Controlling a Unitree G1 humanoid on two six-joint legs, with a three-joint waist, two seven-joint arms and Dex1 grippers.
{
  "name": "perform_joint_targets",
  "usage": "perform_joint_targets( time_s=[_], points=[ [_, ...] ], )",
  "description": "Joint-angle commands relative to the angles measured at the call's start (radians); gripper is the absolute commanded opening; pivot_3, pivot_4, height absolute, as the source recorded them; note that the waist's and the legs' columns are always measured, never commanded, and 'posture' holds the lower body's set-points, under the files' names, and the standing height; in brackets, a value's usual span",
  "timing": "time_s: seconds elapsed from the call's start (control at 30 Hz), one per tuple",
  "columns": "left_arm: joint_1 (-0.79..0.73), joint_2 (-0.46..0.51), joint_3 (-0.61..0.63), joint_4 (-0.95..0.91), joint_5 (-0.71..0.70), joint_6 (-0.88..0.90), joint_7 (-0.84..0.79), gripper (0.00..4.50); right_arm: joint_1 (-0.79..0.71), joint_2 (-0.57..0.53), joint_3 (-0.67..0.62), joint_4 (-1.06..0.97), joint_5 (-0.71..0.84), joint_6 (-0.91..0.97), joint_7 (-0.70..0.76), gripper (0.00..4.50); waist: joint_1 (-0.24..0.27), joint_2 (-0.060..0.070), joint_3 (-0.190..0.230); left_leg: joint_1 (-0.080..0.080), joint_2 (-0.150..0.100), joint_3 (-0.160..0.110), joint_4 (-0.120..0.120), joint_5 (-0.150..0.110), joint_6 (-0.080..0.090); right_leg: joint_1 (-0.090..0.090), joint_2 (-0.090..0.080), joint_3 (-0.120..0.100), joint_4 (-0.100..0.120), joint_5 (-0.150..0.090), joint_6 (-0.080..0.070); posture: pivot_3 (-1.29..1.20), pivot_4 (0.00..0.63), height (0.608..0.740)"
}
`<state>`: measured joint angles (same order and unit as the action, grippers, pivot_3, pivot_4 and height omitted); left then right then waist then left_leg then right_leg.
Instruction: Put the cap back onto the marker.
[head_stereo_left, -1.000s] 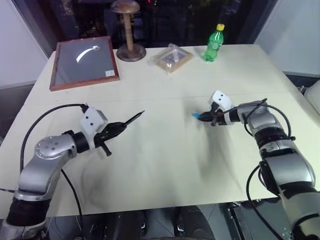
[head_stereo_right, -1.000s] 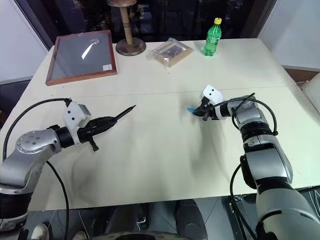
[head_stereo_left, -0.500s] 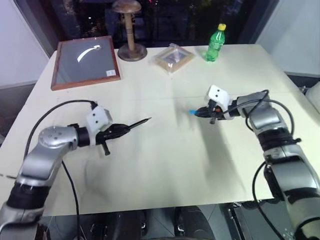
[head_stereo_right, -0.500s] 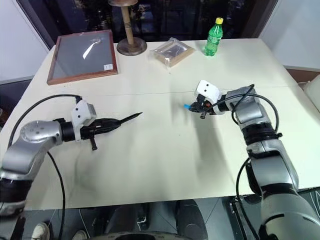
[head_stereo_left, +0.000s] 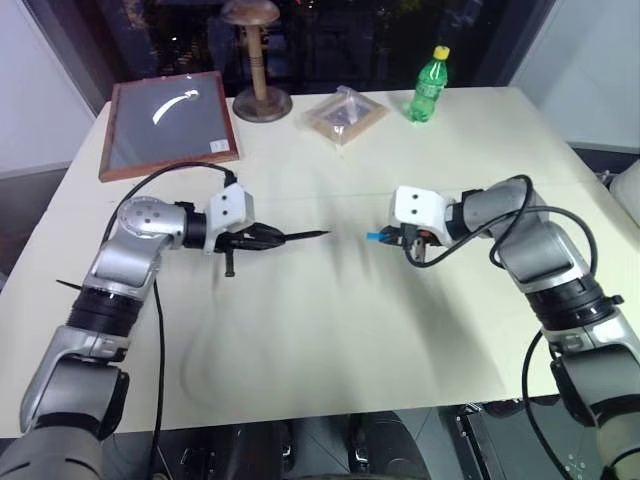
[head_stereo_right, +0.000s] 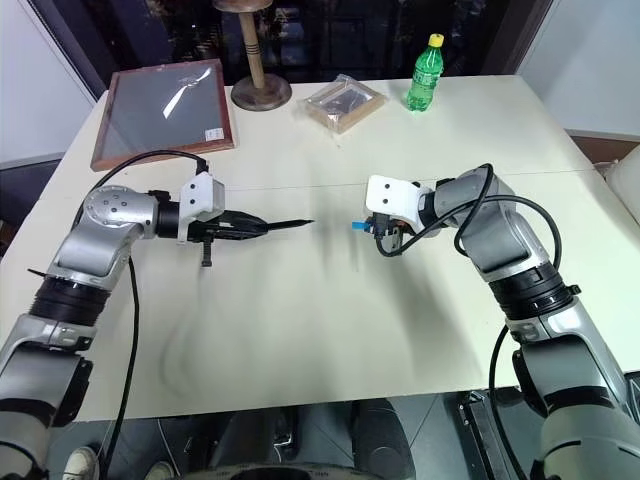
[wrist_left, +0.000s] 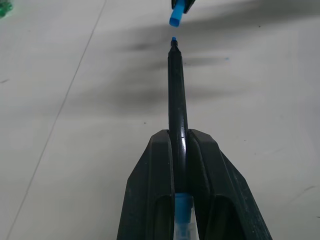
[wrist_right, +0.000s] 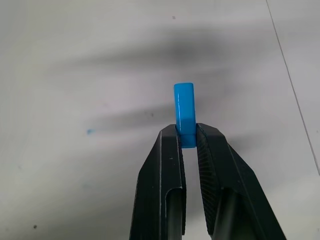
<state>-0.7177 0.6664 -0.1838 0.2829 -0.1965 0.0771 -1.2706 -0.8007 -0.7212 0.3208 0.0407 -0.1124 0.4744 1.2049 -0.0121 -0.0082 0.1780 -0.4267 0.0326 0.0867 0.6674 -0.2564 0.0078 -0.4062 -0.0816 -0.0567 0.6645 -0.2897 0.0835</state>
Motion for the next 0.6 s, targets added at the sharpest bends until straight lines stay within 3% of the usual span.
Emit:
perform_joint_targets(
  time_s=[0.03, 0.6],
  points=[
    [-0.030, -0.003, -0.004, 0.016, 0.030, -0.067, -0.015, 0.00, -0.044, 0.010, -0.003, -0.042, 0.012, 0.024, 0.005, 0.08, 0.000, 0.000, 0.000, 0.000, 0.000, 0.000, 0.000, 0.000, 0.000, 0.000, 0.000, 0.000, 0.000, 0.000, 0.000, 0.00, 0.150, 0.740],
    [-0.014, -0.019, 0.007, 0.006, 0.059, -0.115, 0.004, 0.00, -0.081, 0.068, 0.030, -0.106, 0.074, 0.141, 0.026, 0.08, 0.000, 0.000, 0.000, 0.000, 0.000, 0.000, 0.000, 0.000, 0.000, 0.000, 0.000, 0.000, 0.000, 0.000, 0.000, 0.00, 0.150, 0.740]
  ],
)
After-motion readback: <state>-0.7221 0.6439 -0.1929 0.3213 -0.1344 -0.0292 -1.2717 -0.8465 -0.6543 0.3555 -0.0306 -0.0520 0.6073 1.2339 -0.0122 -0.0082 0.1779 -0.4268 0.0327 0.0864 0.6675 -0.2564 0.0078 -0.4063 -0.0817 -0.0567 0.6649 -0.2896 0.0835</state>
